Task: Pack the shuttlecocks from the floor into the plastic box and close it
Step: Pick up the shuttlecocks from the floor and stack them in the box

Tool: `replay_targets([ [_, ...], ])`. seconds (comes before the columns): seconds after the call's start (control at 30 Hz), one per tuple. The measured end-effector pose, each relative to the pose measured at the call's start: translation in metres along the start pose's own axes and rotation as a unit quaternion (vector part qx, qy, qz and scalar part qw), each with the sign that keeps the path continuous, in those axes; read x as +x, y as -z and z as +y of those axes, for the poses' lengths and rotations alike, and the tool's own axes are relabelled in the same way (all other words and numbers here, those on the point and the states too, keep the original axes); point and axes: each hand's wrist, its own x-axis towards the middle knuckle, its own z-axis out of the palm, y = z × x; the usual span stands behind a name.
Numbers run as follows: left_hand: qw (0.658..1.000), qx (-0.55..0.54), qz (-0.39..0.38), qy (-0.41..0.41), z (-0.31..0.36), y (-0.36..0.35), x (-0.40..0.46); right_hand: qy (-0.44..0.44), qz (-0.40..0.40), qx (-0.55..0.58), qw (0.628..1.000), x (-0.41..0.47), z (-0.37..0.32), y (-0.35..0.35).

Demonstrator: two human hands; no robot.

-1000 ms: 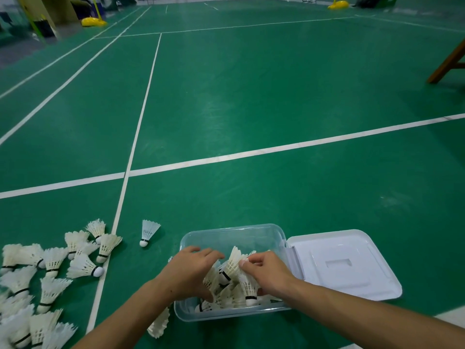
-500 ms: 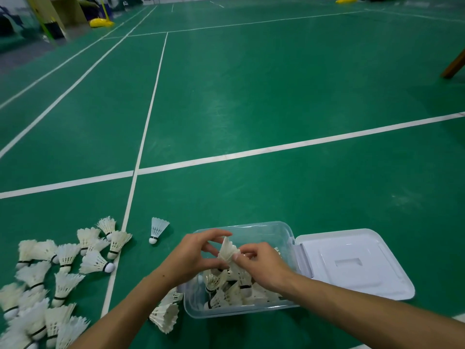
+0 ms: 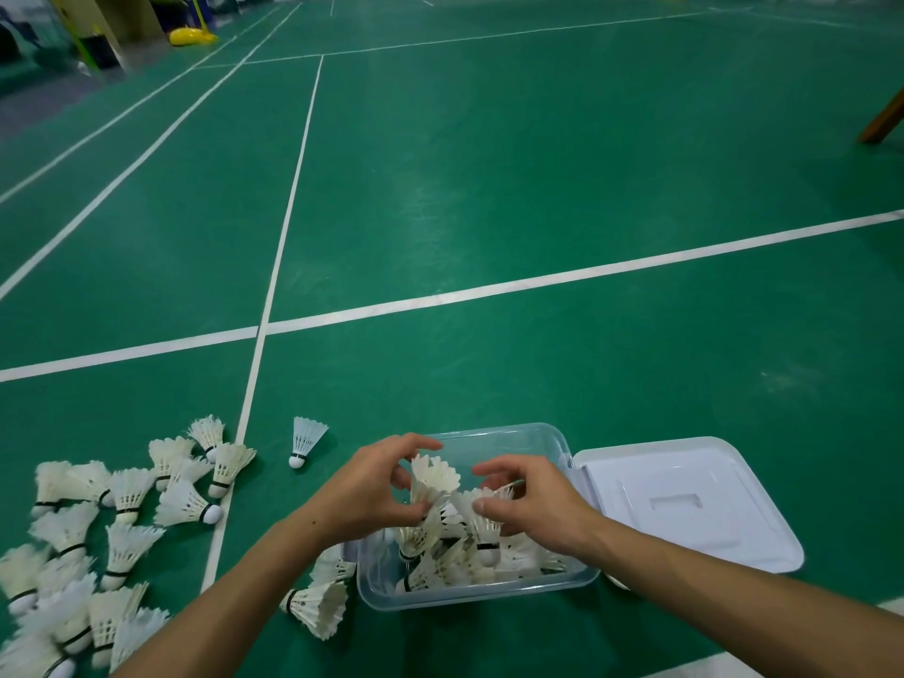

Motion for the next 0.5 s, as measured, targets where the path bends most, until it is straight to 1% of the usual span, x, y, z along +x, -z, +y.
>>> replay_targets([
  [0.07,1.000,0.028,-0.007,0.005,0.000,0.003,0.000,0.008,0.025,-0.021,0.999,-0.002,-0.001,0.005],
  [0.13,0.997,0.078,-0.028,-0.006,0.002,0.004,0.001,0.023,0.051,-0.018,0.998,-0.004,-0.004,0.011],
  [0.23,0.987,0.151,-0.051,-0.035,-0.001,-0.002,0.002,0.024,0.077,0.067,0.995,-0.006,-0.007,0.016],
  [0.33,0.971,0.223,-0.049,-0.068,-0.008,-0.009,0.002,0.011,0.085,0.147,0.985,-0.008,-0.011,0.018],
  [0.4,0.958,0.268,-0.045,-0.090,-0.007,-0.013,0.003,0.006,0.078,0.177,0.981,-0.009,-0.010,0.018],
  [0.5,0.938,0.327,-0.044,-0.104,-0.004,-0.019,0.002,-0.001,0.068,0.192,0.979,-0.010,-0.007,0.017],
])
